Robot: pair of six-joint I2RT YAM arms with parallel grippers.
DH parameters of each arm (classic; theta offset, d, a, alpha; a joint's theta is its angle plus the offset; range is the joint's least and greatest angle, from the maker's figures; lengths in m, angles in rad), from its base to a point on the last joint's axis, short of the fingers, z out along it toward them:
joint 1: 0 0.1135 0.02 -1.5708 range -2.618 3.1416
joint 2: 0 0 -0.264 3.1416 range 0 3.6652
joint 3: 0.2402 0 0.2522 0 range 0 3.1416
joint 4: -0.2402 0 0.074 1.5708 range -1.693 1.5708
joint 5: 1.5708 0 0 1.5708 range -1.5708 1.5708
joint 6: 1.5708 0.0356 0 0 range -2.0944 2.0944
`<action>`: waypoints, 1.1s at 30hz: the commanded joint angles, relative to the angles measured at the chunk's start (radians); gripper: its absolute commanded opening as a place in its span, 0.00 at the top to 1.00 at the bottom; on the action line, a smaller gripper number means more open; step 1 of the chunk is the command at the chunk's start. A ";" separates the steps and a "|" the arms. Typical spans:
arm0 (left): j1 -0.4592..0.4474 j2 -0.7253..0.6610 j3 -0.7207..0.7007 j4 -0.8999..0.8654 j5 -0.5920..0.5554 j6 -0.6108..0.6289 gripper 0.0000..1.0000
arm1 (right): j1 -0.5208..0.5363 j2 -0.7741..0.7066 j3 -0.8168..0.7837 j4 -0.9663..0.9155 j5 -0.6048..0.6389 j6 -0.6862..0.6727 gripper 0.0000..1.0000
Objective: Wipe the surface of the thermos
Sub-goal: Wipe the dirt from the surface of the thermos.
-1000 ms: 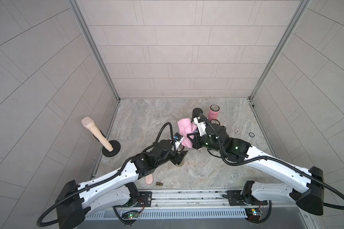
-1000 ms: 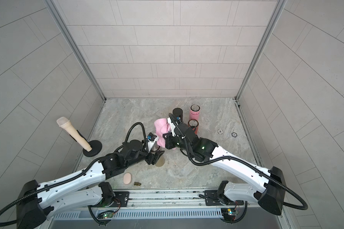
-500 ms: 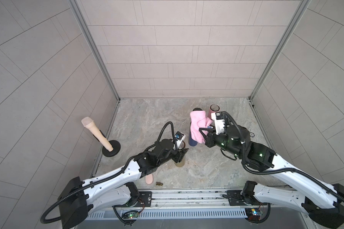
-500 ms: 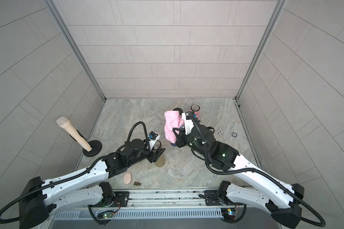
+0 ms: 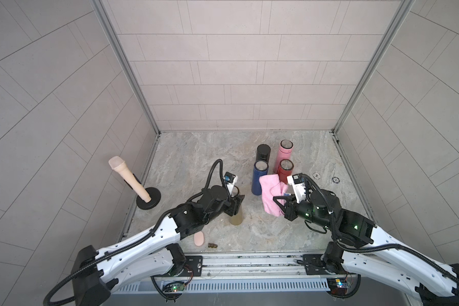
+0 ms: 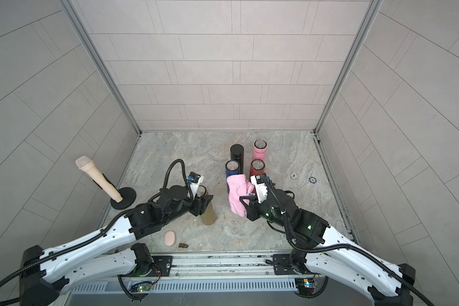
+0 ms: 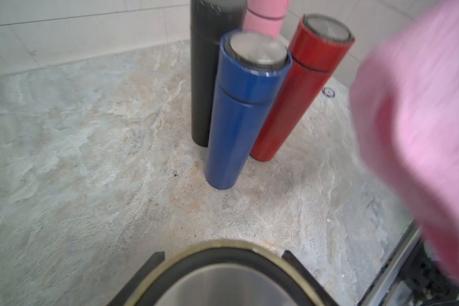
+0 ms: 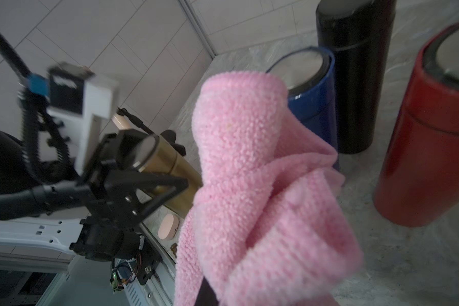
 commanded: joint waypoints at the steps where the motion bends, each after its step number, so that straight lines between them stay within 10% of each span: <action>1: 0.009 -0.105 0.118 -0.091 -0.101 -0.193 1.00 | 0.014 -0.050 -0.118 0.081 -0.078 0.066 1.00; 9: 0.015 -0.311 0.083 0.022 -0.099 -0.384 1.00 | 0.040 -0.011 -0.284 0.279 -0.077 0.092 1.00; 19: 0.014 -0.254 -0.025 0.224 -0.054 -0.453 1.00 | 0.124 0.232 -0.125 0.433 -0.119 -0.005 1.00; 33: 0.016 -0.223 -0.062 0.261 -0.091 -0.430 1.00 | 0.205 0.040 -0.098 0.412 -0.081 0.007 1.00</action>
